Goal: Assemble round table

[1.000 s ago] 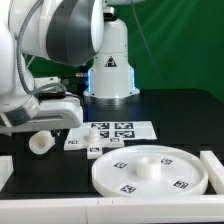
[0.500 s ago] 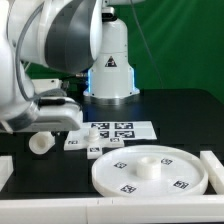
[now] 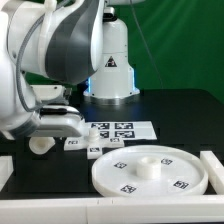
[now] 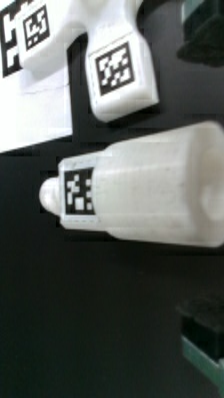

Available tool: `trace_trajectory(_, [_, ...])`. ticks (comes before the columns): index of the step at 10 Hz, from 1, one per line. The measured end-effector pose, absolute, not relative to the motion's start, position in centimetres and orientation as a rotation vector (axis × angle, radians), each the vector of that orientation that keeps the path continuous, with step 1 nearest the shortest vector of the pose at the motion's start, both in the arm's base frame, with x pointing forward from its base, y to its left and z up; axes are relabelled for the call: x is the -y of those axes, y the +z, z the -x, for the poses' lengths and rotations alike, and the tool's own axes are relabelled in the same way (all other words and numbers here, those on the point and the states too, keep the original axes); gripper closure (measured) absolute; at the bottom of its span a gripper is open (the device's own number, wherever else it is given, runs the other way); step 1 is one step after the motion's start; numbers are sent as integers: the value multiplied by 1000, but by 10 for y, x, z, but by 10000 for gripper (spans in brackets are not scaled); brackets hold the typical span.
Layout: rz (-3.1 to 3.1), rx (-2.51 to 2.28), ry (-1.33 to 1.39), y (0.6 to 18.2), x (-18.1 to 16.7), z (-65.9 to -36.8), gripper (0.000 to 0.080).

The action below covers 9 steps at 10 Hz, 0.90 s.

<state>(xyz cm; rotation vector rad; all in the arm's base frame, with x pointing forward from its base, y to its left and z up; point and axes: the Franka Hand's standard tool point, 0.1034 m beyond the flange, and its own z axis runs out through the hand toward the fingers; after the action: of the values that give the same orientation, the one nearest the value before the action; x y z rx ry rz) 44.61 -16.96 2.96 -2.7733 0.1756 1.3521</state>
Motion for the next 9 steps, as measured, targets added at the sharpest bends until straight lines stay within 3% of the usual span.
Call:
trace_trajectory(3, [2755, -179, 1392, 13, 169, -432, 151])
trace_trajectory(6, [2751, -178, 1399, 11, 168, -429, 151])
trace_trajectory(7, [2751, -178, 1399, 11, 168, -429, 240])
trace_trajectory(8, [2751, -178, 1399, 11, 168, -429, 240])
trace_trajectory(9, [2751, -178, 1399, 11, 168, -429, 398])
